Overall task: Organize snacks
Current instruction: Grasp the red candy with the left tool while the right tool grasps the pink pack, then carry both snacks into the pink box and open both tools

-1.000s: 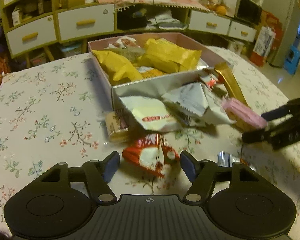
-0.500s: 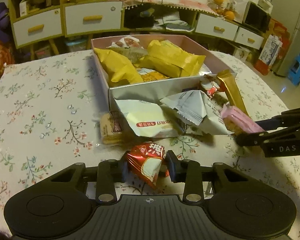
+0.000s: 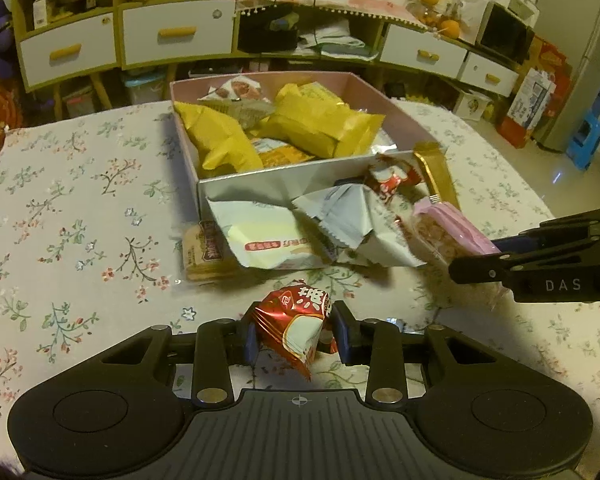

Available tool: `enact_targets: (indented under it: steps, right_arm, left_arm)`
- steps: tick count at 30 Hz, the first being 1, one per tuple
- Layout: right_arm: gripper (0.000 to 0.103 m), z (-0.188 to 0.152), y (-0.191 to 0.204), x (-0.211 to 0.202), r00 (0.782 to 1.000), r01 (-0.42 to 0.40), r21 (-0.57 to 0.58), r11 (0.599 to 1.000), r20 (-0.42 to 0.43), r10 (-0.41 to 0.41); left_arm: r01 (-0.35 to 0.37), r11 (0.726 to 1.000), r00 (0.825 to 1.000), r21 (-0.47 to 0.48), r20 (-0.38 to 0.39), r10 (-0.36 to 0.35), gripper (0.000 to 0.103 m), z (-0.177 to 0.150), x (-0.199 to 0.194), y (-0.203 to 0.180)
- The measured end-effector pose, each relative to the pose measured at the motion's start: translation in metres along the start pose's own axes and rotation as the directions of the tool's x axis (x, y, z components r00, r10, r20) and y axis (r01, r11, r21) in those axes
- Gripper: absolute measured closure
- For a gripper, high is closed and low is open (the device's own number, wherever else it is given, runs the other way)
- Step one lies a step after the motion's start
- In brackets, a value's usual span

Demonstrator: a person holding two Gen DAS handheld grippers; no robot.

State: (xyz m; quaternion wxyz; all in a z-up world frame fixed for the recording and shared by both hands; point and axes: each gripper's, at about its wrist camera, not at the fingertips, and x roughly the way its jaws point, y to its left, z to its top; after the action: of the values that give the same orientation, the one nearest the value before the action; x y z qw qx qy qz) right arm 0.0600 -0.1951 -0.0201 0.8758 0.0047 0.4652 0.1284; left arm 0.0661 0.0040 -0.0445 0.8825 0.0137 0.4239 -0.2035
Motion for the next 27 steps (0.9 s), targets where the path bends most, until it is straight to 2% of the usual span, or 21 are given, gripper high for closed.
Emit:
enact_targets:
  steps: [13,18,22,27]
  right_arm:
    - [0.073,0.016,-0.018,-0.018,0.998,-0.007,0.106,0.994,0.067,0.0]
    - [0.073,0.029,-0.022,-0.012,0.997,0.0,0.128,0.992,0.071,-0.009]
    - [0.073,0.046,-0.025,-0.014,0.993,0.0,0.126,0.992,0.116,-0.014]
    - [0.073,0.068,-0.036,-0.004,0.989,-0.007,0.167,0.986,0.144,-0.017]
  left_arm:
    - [0.025,1.0,0.995,0.012,0.096,-0.026,0.07,0.021,-0.026,-0.02]
    - [0.012,1.0,0.993,0.018,0.119,-0.014,0.07,0.042,-0.021,-0.025]
    - [-0.002,0.999,0.991,0.037,0.133,-0.003,0.07,0.064,-0.011,-0.028]
    - [0.008,1.0,0.99,0.0,0.144,-0.008,0.07,0.092,0.007,-0.027]
